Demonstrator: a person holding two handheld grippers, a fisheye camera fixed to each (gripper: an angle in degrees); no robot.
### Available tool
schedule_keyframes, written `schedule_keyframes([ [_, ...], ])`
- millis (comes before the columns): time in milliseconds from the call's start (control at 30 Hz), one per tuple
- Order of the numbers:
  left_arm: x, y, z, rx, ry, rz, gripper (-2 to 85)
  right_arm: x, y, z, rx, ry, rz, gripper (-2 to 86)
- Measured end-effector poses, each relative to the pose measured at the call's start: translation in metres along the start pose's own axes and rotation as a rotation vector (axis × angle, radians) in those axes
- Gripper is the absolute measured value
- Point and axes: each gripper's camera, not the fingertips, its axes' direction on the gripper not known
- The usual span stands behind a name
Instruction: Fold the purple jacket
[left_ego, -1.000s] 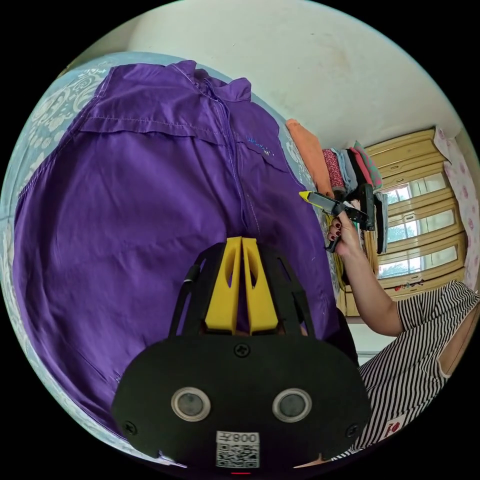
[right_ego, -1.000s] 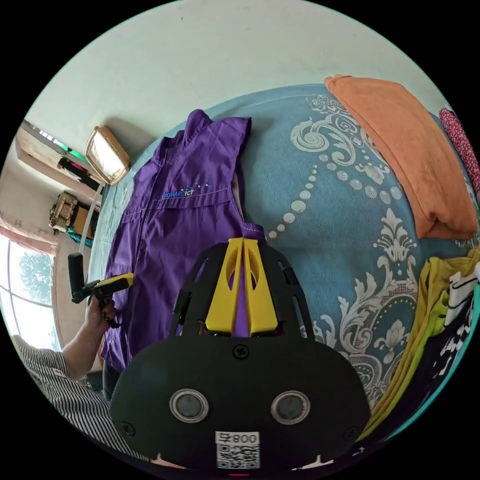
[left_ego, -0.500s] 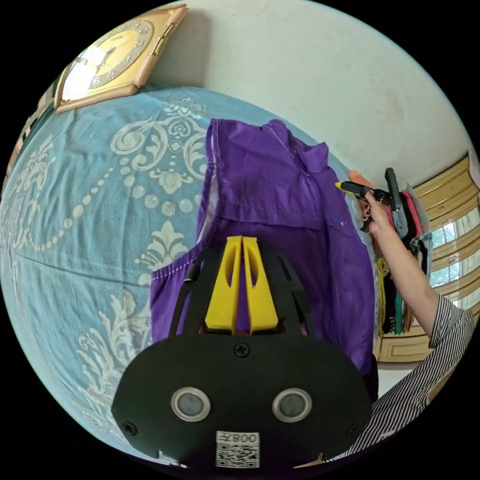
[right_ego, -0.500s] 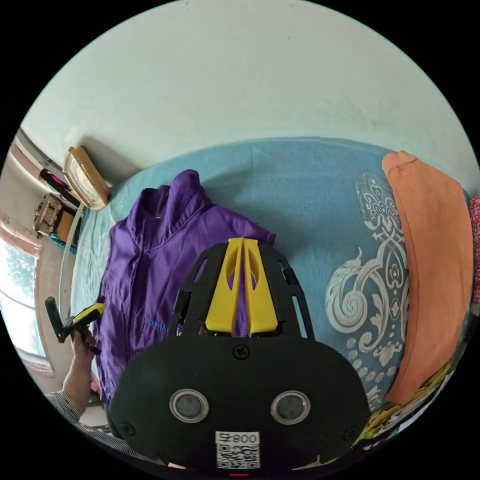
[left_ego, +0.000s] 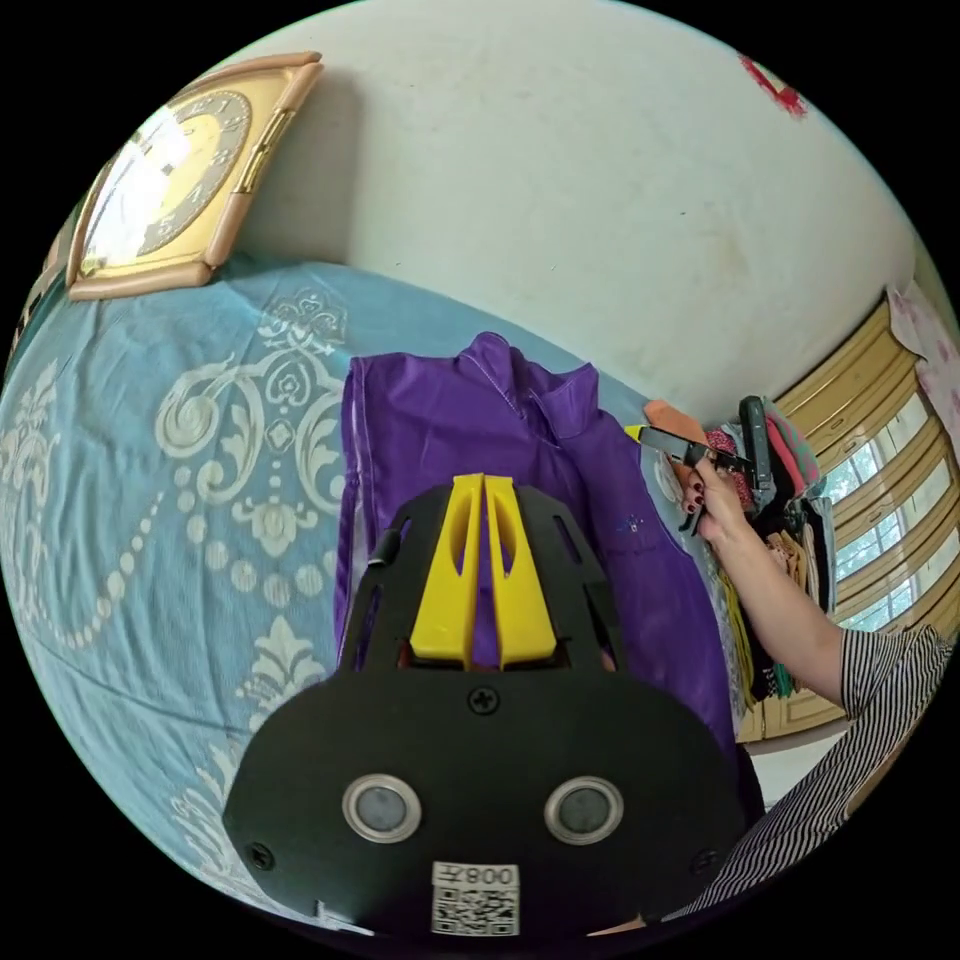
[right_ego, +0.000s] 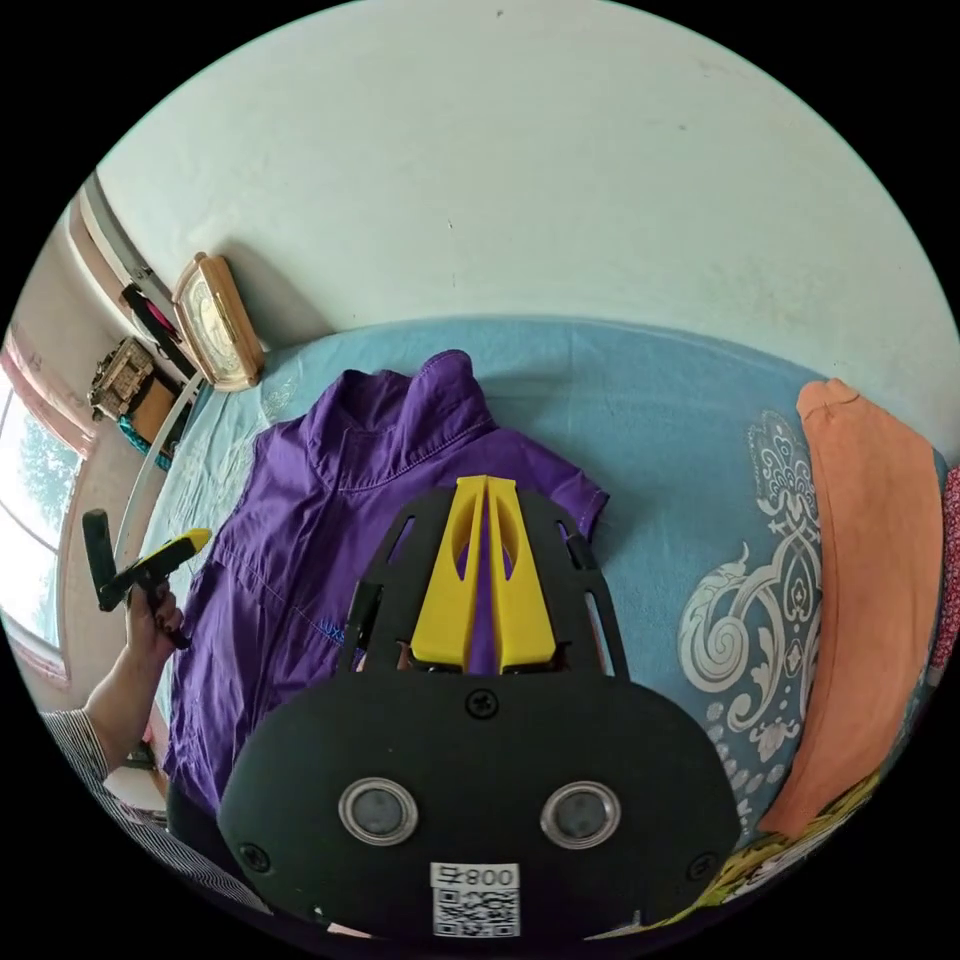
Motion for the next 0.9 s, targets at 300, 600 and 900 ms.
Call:
schedule_keyframes([
  [300,-0.030,-0.021,0.027,-0.114,-0.120,-0.103,0.1,-0.026,-0.005,0.044,-0.122,0.152,-0.087,0.2],
  [600,-0.020,0.127,-0.092,-0.091,-0.042,0.045,0.2,-0.031,0.051,-0.018,-0.075,0.010,-0.147,0.1],
  [900,-0.056,0.261,-0.139,-0.213,-0.083,-0.256,0.2,-0.063,0.215,-0.036,-0.314,-0.095,-0.153,0.0],
])
